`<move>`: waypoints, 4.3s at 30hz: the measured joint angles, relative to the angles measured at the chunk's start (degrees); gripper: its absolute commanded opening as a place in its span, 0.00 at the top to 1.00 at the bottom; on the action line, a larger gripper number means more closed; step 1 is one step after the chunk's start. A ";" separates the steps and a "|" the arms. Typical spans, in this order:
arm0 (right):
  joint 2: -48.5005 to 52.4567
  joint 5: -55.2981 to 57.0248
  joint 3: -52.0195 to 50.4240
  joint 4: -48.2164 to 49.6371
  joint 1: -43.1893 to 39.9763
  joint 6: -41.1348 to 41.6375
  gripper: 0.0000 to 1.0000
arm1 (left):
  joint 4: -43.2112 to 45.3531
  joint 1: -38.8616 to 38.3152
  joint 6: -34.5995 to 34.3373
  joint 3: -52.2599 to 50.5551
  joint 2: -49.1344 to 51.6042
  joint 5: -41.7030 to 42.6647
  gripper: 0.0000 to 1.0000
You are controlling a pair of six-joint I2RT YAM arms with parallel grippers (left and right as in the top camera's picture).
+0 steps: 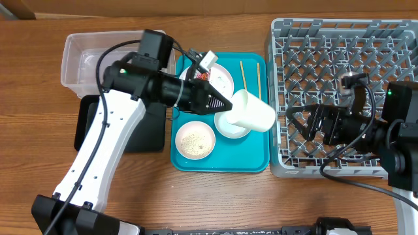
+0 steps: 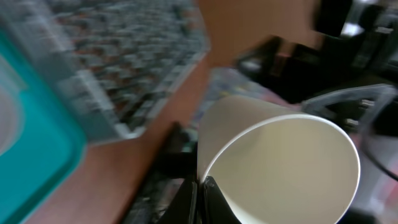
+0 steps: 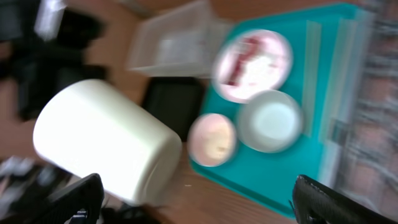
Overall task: Sort waste into correct bins and load items into the dishwasher
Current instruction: 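Pass the white cup from the left gripper to the right gripper, then lower the white cup into the dish rack with the right gripper, then grasp the pink bowl of rice with the left gripper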
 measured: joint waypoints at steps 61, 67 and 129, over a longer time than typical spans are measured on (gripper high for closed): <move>0.72 -17.11 0.11 10.38 13.79 -0.72 0.39 | 4.11 -0.94 4.44 0.00 0.09 18.86 0.46; 0.35 -14.34 0.11 7.98 7.85 0.63 0.40 | 3.91 -0.92 4.28 0.00 0.09 17.22 0.31; 6.23 29.81 14.75 -11.65 3.48 13.68 0.13 | 3.43 -26.14 -22.43 -19.52 0.20 -75.49 0.66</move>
